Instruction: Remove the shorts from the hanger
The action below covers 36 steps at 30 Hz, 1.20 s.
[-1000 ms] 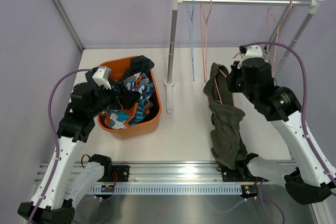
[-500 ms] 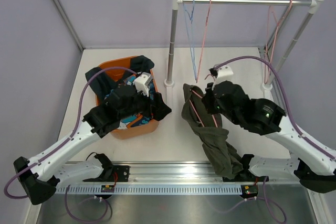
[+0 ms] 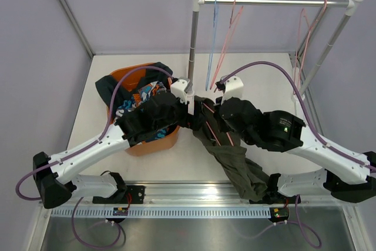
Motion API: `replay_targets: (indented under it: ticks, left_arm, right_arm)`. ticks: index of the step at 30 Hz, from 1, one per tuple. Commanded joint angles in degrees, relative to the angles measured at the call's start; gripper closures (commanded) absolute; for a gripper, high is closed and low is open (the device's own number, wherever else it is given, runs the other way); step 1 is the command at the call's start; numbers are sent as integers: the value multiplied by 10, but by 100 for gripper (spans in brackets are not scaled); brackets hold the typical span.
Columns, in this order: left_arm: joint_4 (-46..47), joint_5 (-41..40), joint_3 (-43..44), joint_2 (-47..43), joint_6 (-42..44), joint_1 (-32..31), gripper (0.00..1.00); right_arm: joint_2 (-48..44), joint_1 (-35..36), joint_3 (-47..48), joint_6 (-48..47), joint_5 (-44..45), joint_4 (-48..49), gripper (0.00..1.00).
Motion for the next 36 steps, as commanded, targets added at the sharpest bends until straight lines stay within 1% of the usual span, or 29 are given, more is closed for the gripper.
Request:
replay_targets:
  ticks: [1, 5, 7, 8, 9, 10, 11, 12, 13, 14, 15, 18, 21, 22, 24, 28, 31, 34, 36]
  left_arm:
    - [31, -51, 18, 11, 2, -8, 5]
    - [31, -68, 19, 25, 2, -12, 9]
    - [29, -74, 21, 32, 4, -12, 18]
    - [29, -76, 21, 33, 3, -12, 24]
    - [27, -77, 23, 35, 3, -12, 43]
    - [26, -83, 25, 36, 1, -12, 56]
    - [25, -89, 26, 35, 1, -13, 68]
    - [22, -94, 28, 35, 1, -13, 76]
    - [20, -107, 33, 37, 3, -13, 91]
    - [16, -118, 36, 39, 4, -12, 98]
    - [8, -135, 41, 41, 6, -12, 100]
    - [2, -171, 51, 47, 7, -12, 100]
    - [-5, -224, 65, 51, 3, -12, 100]
    - [-8, -255, 70, 54, 2, -12, 100]
    - [-26, -278, 86, 64, 4, -6, 100]
    - [-38, -270, 94, 81, -2, 35, 100]
    - [-30, -245, 92, 97, 4, 46, 100]
    - [-43, -250, 108, 128, -2, 50, 100]
    - [-42, -238, 110, 136, -7, 54, 100]
  right_arm:
    - [5, 15, 36, 16, 36, 12, 100]
    - [7, 22, 41, 16, 43, 9, 100]
    - [5, 23, 41, 15, 43, 12, 100]
    - [5, 24, 41, 14, 45, 13, 100]
    - [5, 26, 41, 14, 46, 13, 100]
    - [5, 27, 41, 14, 45, 11, 100]
    - [6, 27, 42, 14, 47, 10, 100]
    - [6, 28, 41, 15, 46, 9, 100]
    - [5, 29, 41, 14, 45, 10, 100]
    - [5, 30, 41, 13, 43, 11, 100]
    - [5, 34, 42, 12, 43, 11, 100]
    - [7, 38, 46, 9, 40, 12, 100]
    - [10, 47, 49, 9, 40, 2, 100]
    - [10, 49, 48, 9, 41, -2, 100]
    - [4, 57, 48, 10, 47, -7, 100]
    - [-17, 69, 43, 16, 54, -11, 100]
    - [-31, 75, 37, 15, 54, -5, 100]
    - [-32, 83, 36, 10, 53, -4, 100]
    - [-29, 86, 38, 10, 56, -5, 100]
